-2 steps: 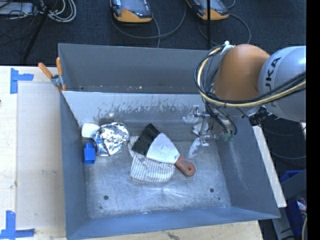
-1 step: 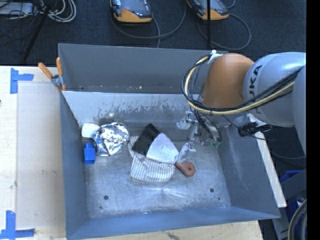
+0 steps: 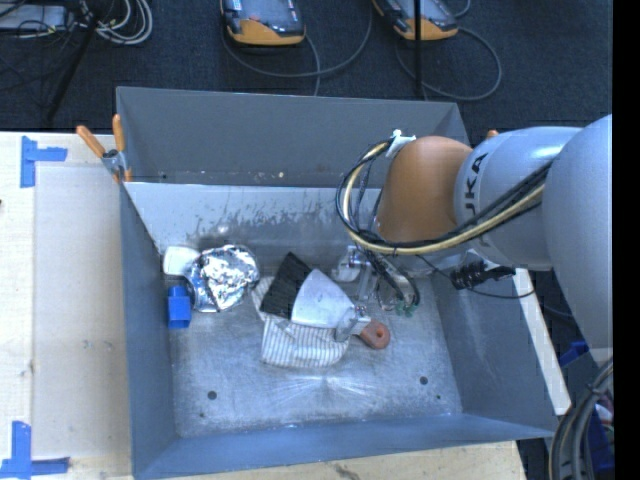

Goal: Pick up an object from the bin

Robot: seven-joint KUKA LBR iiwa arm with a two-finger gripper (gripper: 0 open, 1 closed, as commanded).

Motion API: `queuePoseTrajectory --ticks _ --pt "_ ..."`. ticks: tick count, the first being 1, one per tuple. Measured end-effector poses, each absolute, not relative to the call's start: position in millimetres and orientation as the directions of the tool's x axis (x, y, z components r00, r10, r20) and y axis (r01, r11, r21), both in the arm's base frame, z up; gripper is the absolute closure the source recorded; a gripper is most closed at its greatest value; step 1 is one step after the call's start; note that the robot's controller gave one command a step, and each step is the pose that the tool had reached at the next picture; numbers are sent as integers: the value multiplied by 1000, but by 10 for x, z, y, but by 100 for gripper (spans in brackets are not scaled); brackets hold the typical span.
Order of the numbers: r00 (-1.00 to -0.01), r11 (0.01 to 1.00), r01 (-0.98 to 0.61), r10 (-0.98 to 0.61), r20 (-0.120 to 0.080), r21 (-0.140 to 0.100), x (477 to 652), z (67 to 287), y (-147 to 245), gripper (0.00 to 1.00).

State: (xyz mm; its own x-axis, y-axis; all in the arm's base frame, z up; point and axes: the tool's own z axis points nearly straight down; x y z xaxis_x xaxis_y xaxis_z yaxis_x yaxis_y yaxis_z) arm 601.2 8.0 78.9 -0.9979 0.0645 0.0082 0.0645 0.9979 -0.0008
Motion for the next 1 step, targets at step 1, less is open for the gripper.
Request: queuePoseTrajectory --ticks 1 --pt "-998 998 65 65 8 -1 6012 789 80 100"
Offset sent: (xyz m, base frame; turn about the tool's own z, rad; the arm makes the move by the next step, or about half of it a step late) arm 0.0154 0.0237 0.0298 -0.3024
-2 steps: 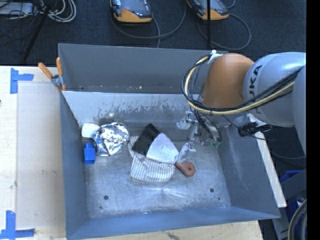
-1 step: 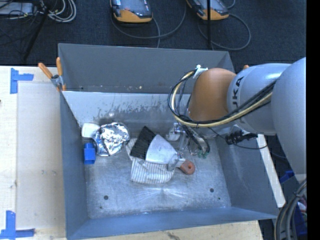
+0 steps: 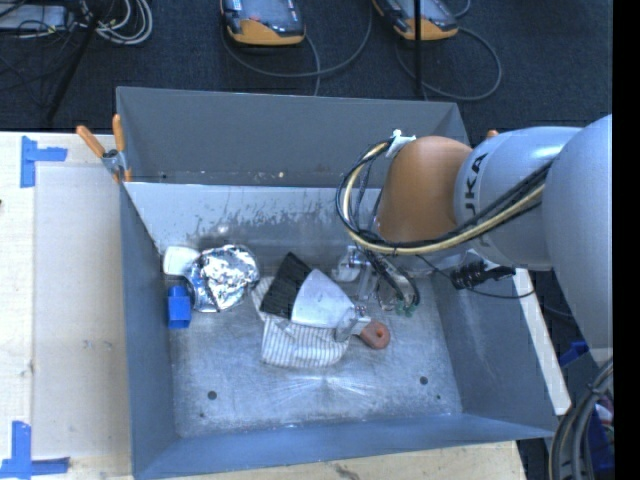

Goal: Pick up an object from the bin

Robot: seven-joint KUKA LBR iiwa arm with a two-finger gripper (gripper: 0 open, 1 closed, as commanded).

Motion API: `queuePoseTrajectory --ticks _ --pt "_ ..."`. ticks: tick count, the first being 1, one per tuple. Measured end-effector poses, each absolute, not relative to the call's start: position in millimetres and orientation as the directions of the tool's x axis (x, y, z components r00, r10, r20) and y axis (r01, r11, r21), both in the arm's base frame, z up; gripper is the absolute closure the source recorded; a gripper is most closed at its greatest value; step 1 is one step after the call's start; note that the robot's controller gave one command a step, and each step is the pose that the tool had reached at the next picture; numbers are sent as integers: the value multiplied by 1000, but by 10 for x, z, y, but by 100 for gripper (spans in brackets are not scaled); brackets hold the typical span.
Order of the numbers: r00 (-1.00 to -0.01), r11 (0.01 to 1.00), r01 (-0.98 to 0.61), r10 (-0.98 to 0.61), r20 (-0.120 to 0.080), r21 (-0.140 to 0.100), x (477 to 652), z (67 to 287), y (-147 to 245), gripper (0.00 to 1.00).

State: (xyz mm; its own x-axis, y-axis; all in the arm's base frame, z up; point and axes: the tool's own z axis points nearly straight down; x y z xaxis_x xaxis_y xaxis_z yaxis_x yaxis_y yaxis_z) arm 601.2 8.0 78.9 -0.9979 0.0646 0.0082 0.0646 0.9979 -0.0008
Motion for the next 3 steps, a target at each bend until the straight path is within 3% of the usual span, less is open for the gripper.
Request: queuePoseTrajectory --ticks 1,2,3 --pt "-999 999 -49 -49 4 -1 6055 864 164 100" --pt "-982 982 -191 -191 6 1 6067 1428 214 100" --pt "-998 998 -55 -55 -1 0 6031 2988 326 100"
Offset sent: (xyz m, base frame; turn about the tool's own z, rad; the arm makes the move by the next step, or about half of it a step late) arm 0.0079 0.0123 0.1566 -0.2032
